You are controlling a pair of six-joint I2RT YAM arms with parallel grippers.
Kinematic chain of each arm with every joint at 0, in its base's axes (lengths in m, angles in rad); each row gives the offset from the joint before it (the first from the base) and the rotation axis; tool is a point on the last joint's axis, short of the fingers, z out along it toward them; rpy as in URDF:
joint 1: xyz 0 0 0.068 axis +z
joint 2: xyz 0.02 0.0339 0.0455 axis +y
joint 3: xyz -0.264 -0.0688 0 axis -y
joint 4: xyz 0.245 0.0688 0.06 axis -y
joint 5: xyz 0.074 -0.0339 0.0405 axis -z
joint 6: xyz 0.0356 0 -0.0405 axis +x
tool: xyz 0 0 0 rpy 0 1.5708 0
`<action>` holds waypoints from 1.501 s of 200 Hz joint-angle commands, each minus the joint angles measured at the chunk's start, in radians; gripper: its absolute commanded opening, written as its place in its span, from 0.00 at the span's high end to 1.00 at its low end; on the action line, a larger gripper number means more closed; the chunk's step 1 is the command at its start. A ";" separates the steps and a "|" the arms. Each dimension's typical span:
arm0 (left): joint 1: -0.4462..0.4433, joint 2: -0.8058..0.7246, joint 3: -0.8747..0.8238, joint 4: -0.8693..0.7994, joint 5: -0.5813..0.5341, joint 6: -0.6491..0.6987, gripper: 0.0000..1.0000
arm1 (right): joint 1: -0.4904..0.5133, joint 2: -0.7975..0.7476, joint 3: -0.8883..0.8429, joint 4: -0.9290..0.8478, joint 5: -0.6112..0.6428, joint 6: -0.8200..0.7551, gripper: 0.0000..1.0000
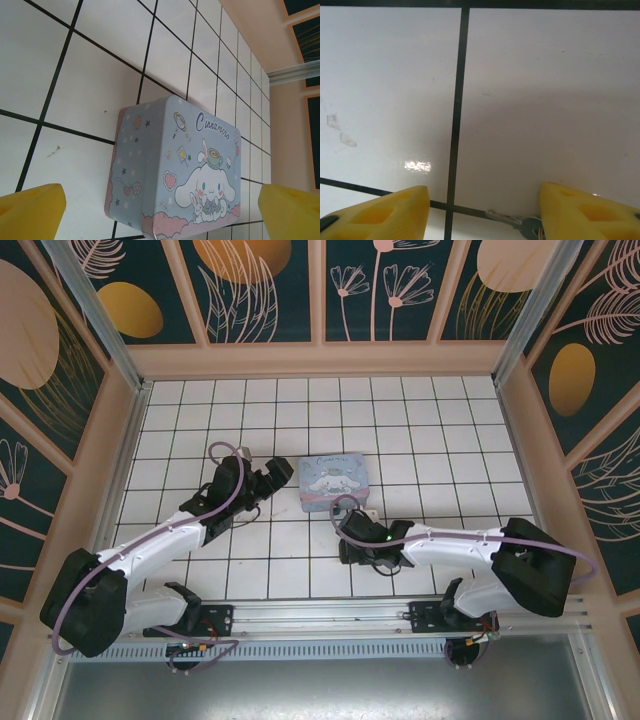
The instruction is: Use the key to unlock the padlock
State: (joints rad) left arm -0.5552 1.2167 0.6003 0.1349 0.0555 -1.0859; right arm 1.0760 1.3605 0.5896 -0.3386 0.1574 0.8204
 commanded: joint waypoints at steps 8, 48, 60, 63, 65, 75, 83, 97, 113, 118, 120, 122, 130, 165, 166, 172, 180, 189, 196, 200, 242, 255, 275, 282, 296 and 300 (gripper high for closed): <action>0.006 -0.008 -0.007 0.023 0.010 0.003 0.01 | 0.021 0.017 -0.006 -0.126 -0.052 0.016 0.38; 0.005 -0.005 -0.006 0.023 0.011 0.004 0.01 | 0.028 -0.028 0.028 -0.163 -0.028 0.020 0.36; 0.005 -0.005 -0.006 0.024 0.010 0.003 0.01 | 0.034 -0.040 0.034 -0.162 -0.036 0.028 0.36; 0.006 -0.005 -0.006 0.024 0.010 0.003 0.01 | 0.037 -0.042 0.035 -0.162 -0.037 0.030 0.37; 0.005 -0.005 -0.007 0.025 0.010 0.003 0.01 | 0.038 -0.043 0.036 -0.163 -0.038 0.031 0.36; 0.005 -0.005 -0.007 0.025 0.011 0.004 0.01 | 0.050 -0.047 0.039 -0.162 -0.038 0.040 0.37; 0.006 -0.004 -0.007 0.026 0.010 0.004 0.01 | 0.058 -0.047 0.041 -0.161 -0.038 0.046 0.36; 0.006 0.000 -0.006 0.027 0.010 0.003 0.01 | 0.075 -0.045 0.048 -0.160 -0.038 0.056 0.36; 0.005 0.003 -0.007 0.028 0.013 0.003 0.01 | 0.093 -0.039 0.055 -0.155 -0.038 0.063 0.37; 0.005 0.002 -0.007 0.028 0.013 0.002 0.01 | 0.096 -0.037 0.057 -0.155 -0.037 0.064 0.37; 0.006 0.003 -0.006 0.028 0.013 0.003 0.01 | 0.097 -0.036 0.058 -0.155 -0.036 0.065 0.36; 0.006 0.002 -0.006 0.028 0.012 0.002 0.01 | 0.098 -0.035 0.059 -0.155 -0.035 0.065 0.36; 0.005 0.002 -0.006 0.028 0.012 0.003 0.01 | 0.101 -0.032 0.059 -0.158 -0.029 0.067 0.36; 0.006 -0.002 -0.010 0.026 0.010 0.002 0.01 | 0.103 -0.025 0.034 -0.175 -0.004 0.064 0.37; 0.006 -0.002 -0.010 0.026 0.010 0.003 0.01 | 0.103 -0.024 0.033 -0.174 -0.002 0.064 0.37; 0.005 -0.003 -0.010 0.026 0.011 0.002 0.01 | 0.103 -0.022 0.026 -0.175 -0.001 0.063 0.37; 0.005 -0.004 -0.011 0.027 0.010 0.001 0.01 | 0.103 -0.019 0.019 -0.179 0.004 0.061 0.37; 0.005 -0.002 -0.012 0.028 0.010 0.001 0.01 | 0.101 -0.015 0.013 -0.182 0.011 0.056 0.37; 0.005 -0.003 -0.014 0.029 0.012 0.000 0.01 | 0.100 -0.010 0.008 -0.183 0.014 0.052 0.37; 0.006 -0.002 -0.014 0.029 0.013 0.000 0.01 | 0.099 -0.007 0.006 -0.183 0.013 0.048 0.38; 0.005 -0.005 -0.014 0.028 0.014 0.000 0.01 | 0.098 0.028 -0.001 -0.171 0.004 0.033 0.43; 0.005 -0.008 -0.014 0.026 0.011 0.000 0.01 | 0.099 0.031 -0.003 -0.168 -0.001 0.031 0.47; 0.006 -0.009 -0.014 0.024 0.009 0.000 0.01 | 0.099 0.031 -0.004 -0.168 -0.009 0.032 0.54; 0.006 -0.009 -0.015 0.025 0.009 0.000 0.01 | 0.099 0.028 -0.005 -0.169 -0.013 0.034 0.55; 0.005 -0.005 -0.013 0.026 0.009 -0.002 0.01 | 0.101 0.029 -0.007 -0.171 -0.017 0.035 0.56; 0.005 -0.005 -0.013 0.026 0.009 -0.002 0.01 | 0.102 0.030 -0.007 -0.171 -0.019 0.036 0.56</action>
State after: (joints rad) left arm -0.5552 1.2167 0.5945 0.1379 0.0555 -1.0859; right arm 1.1717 1.3586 0.6106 -0.5011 0.1684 0.8543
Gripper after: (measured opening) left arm 0.987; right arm 0.441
